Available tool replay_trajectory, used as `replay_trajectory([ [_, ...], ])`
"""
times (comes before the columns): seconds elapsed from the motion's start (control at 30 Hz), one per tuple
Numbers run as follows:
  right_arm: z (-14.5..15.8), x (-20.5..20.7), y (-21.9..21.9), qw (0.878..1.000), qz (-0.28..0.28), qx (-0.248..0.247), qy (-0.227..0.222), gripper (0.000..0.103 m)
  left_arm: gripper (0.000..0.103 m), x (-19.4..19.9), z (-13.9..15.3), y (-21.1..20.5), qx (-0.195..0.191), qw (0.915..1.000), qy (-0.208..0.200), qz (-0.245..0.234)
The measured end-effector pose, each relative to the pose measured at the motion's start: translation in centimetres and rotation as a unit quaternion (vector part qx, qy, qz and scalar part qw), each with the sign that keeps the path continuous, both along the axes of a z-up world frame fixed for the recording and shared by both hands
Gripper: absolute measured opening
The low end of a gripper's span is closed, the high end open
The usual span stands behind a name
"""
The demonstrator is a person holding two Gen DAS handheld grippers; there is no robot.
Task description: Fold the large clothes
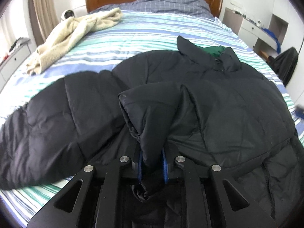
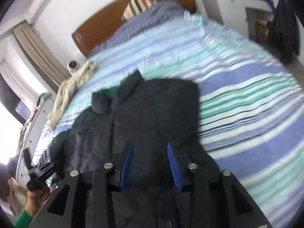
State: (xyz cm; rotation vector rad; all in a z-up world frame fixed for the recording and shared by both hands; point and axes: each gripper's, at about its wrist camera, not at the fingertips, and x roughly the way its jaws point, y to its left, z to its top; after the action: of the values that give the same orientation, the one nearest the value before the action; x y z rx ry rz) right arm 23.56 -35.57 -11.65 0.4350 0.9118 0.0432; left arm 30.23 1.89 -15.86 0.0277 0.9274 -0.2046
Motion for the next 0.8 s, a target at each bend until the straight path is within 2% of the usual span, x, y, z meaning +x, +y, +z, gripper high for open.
replay_trajectory([
  [0.07,-4.4,1.9,0.5,0.998,0.006,-0.016,0.066,0.035,0.021,0.3,-0.5,0.1,-0.008,0.9999,0.006,-0.001],
  [0.1,-5.9,2.2,0.6,0.997,0.013,-0.016,0.079,0.034,0.023,0.5,-0.7,0.1,-0.013,0.9999,0.01,-0.004],
  [0.13,-6.6,2.1,0.6,0.997,0.014,-0.016,0.073,0.034,0.023,0.5,-1.0,0.2,-0.016,0.9998,0.012,-0.006],
  [0.27,-5.1,2.3,0.7,0.995,0.022,-0.032,0.095,0.034,0.025,0.7,-2.1,0.5,-0.03,0.9994,0.016,-0.002],
  [0.4,-0.7,4.5,-0.4,0.998,0.006,-0.055,0.034,0.034,0.026,0.6,-2.4,0.4,-0.032,0.9994,0.011,0.002],
  [0.5,0.1,7.6,-2.0,0.999,-0.023,-0.034,0.012,0.034,0.027,0.3,-2.4,0.1,-0.026,0.9996,0.003,0.004],
  [0.63,-2.7,11.0,-3.3,0.998,-0.056,-0.003,0.004,0.034,0.027,0.1,-2.6,0.0,-0.022,0.9997,-0.003,0.005],
  [0.73,-7.0,12.0,-3.4,0.997,-0.055,-0.003,0.049,0.033,0.028,0.2,-2.8,0.1,-0.028,0.9996,-0.003,0.004],
  [0.8,-7.1,11.7,-3.0,0.998,-0.055,-0.017,0.039,0.033,0.028,0.3,-2.9,0.3,-0.031,0.9995,-0.002,0.004],
])
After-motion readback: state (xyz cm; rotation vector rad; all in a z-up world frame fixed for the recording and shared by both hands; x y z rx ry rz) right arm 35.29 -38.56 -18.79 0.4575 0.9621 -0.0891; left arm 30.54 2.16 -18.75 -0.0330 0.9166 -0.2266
